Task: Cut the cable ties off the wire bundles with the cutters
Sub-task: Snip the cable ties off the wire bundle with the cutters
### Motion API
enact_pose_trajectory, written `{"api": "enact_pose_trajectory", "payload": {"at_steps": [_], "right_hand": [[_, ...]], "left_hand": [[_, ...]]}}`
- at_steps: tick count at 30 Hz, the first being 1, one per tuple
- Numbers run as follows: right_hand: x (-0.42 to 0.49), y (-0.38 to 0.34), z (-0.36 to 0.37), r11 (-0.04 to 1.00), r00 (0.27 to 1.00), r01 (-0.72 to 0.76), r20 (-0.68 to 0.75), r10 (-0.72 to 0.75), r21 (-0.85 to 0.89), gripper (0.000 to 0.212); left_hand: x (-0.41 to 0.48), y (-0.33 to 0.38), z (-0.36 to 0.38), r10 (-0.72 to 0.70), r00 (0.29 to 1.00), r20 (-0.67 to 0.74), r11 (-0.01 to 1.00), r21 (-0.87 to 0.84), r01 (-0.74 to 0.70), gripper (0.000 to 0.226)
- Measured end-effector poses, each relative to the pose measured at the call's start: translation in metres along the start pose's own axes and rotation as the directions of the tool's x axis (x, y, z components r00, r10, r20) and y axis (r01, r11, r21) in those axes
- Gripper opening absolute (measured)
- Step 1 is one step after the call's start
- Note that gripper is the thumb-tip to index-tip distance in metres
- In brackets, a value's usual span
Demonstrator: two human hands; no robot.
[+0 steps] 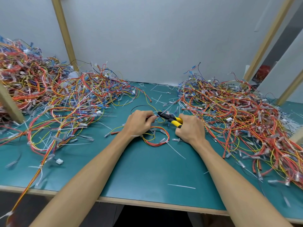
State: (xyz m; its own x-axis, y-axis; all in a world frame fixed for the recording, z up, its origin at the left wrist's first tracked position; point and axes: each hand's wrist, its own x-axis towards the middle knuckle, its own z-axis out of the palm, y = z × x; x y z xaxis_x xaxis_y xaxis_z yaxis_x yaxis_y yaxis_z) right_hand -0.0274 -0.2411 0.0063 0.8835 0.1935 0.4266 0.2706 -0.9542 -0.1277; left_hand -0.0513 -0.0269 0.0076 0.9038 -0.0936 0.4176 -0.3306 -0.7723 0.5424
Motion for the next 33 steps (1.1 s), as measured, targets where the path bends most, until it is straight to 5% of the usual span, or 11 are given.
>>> {"api": "enact_pose_trajectory", "payload": {"at_steps": [33], "right_hand": [[0.0005,0.0002,-0.0003,0.999,0.999,-0.032,0.021,0.032,0.007,0.015]], "left_hand": [[0.0001,-0.0008,-0.0002,-0.001,1.000,-0.003,1.000,-0.019,0.001,0.024]]}}
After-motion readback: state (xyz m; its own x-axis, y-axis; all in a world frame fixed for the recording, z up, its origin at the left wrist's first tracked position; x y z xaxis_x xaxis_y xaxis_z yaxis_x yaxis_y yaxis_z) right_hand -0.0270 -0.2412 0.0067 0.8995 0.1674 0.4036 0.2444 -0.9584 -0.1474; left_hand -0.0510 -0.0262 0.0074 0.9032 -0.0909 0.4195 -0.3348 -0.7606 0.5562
